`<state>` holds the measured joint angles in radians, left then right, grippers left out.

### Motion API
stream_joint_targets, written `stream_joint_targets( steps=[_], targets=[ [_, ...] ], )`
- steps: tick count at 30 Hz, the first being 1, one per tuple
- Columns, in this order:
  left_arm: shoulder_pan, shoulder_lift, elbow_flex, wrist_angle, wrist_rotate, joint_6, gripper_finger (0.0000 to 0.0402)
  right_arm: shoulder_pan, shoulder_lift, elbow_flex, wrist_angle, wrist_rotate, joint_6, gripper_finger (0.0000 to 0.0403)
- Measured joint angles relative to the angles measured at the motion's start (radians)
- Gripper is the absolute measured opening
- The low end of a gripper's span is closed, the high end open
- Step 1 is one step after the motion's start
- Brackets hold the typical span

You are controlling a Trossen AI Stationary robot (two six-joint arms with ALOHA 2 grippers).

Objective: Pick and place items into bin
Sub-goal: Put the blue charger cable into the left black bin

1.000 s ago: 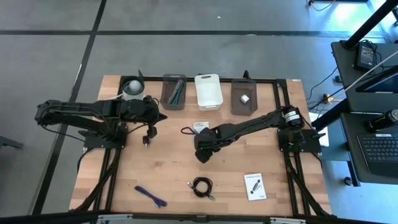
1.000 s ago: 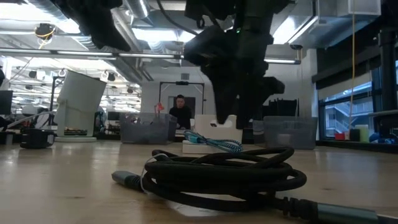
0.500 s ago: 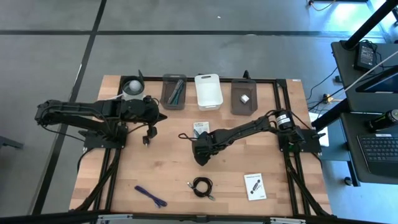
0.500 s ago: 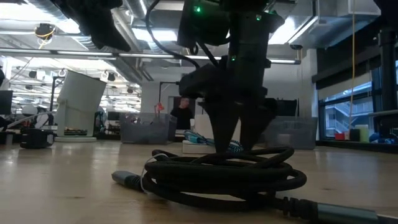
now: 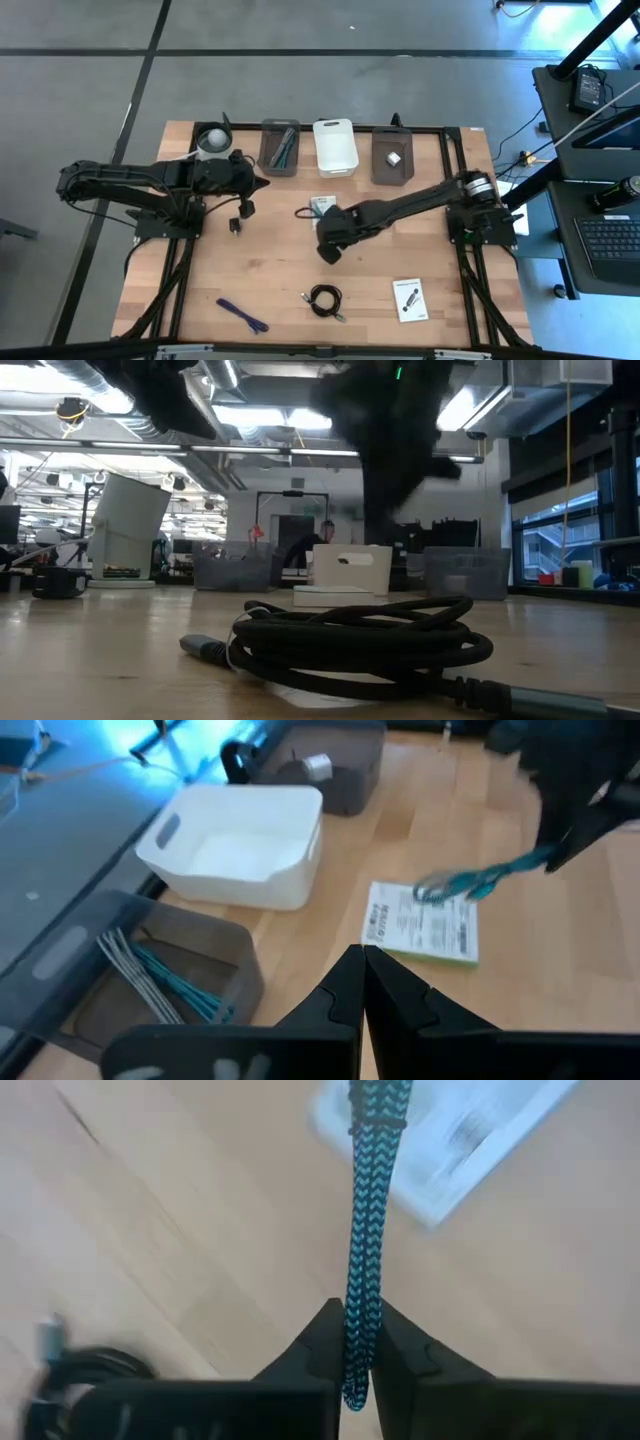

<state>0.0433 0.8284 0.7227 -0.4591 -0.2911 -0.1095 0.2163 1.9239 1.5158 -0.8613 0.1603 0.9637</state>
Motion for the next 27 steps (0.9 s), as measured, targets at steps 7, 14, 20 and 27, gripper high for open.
stream_joint_targets(
  steps=[7, 14, 20, 27],
  targets=[
    [0.000, 0.000, 0.000, 0.117, -0.051, 0.003, 0.0004, 0.014, -0.205, 0.000, -0.046, 0.303, -0.059, 0.0021],
    [0.000, 0.011, 0.000, 0.283, -0.057, 0.068, 0.0026, -0.071, -0.269, 0.002, 0.074, 0.368, -0.308, 0.0021],
    [0.000, 0.019, 0.001, 0.335, -0.082, 0.070, 0.0056, -0.227, -0.218, 0.001, 0.301, 0.166, -0.511, 0.0021],
    [-0.014, -0.009, 0.001, 0.333, -0.082, -0.013, 0.0058, -0.404, -0.120, 0.001, 0.682, -0.142, -0.582, 0.0021]
  ],
)
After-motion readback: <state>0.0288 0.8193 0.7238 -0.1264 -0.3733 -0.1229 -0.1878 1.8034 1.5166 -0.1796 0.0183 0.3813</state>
